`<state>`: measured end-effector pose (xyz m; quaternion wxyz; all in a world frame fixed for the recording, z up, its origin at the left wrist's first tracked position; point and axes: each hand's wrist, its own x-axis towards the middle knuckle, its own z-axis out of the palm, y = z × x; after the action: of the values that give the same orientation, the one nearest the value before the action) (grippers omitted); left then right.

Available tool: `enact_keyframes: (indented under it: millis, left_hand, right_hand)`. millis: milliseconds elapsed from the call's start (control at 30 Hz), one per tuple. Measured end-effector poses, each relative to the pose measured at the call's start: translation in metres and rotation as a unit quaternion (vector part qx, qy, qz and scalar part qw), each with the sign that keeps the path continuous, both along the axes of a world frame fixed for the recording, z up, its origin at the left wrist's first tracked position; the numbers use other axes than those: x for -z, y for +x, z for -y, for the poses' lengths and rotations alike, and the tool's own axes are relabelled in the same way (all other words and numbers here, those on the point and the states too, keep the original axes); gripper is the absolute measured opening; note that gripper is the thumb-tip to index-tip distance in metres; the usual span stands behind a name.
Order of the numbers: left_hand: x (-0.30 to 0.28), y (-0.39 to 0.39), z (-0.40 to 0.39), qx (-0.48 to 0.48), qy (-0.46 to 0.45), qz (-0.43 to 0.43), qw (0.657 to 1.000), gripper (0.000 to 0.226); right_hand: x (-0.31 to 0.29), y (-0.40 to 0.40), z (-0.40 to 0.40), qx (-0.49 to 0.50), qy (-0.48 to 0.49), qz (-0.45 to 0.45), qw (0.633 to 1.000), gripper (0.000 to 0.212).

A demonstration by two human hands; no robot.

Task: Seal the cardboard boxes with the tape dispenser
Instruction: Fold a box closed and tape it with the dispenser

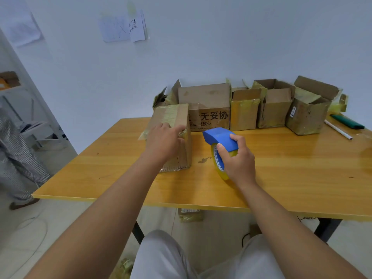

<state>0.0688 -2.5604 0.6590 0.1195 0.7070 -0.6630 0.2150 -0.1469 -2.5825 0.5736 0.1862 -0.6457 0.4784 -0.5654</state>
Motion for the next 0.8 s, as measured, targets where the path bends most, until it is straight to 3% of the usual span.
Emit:
enact_keyframes:
  millis: [267,800]
  left_hand:
    - [0.0082,0.0003,-0.0047,-0.002,-0.053,0.023,0.998,0.035]
    - [0.0060,0.0046,-0.0031,0.029,-0.054,0.005,0.998,0.030]
  right_hand:
    - [-0.0007,0.0001,-0.0017,0.001,0.001,0.002,1.000,0.041]
    - [-0.0007,0.0002,-0.0029,0.001,-0.005,0.001,1.000,0.041]
